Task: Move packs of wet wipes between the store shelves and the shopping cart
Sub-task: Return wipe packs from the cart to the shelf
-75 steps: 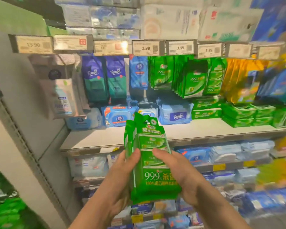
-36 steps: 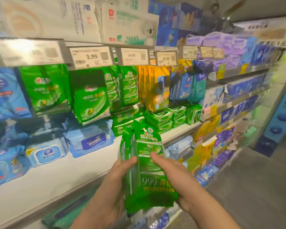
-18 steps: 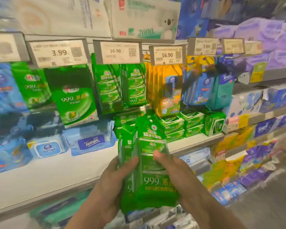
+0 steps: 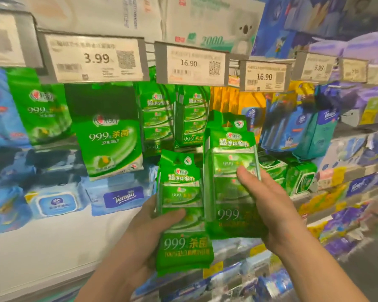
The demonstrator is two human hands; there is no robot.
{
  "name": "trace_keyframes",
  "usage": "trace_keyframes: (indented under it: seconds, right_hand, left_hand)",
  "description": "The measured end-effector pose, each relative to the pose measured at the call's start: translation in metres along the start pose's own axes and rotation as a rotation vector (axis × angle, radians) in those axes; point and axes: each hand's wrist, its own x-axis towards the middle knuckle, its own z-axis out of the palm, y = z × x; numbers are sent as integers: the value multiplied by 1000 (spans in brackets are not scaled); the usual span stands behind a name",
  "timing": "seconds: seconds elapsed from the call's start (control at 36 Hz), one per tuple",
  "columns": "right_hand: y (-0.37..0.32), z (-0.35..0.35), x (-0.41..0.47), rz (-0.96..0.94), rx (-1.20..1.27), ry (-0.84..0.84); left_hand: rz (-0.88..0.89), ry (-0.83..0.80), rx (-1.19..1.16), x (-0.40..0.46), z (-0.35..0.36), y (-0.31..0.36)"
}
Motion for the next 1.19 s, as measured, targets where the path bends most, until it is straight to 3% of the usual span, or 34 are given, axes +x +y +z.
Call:
trace_keyframes:
  seconds: [0.36,0.61,0.83,1.08,1.19]
  right_hand:
    - [-5,-28,35,-333,79,-108]
    - [-7,-39,69,-285,114,-127]
    - [18,-45,79,-269,-9,-159]
    - [6,-51,71,-488,14,-187]
    - [0,-49,81,-436,32,-239]
  left_hand:
    - [8,-69,-104,22,21,11]
    - [74,-47,-217,32,40,10]
    - [123,55,-186,32,45,7]
    - [149,60,-150,26,45,5]
    - [153,73,-141,26,48,4]
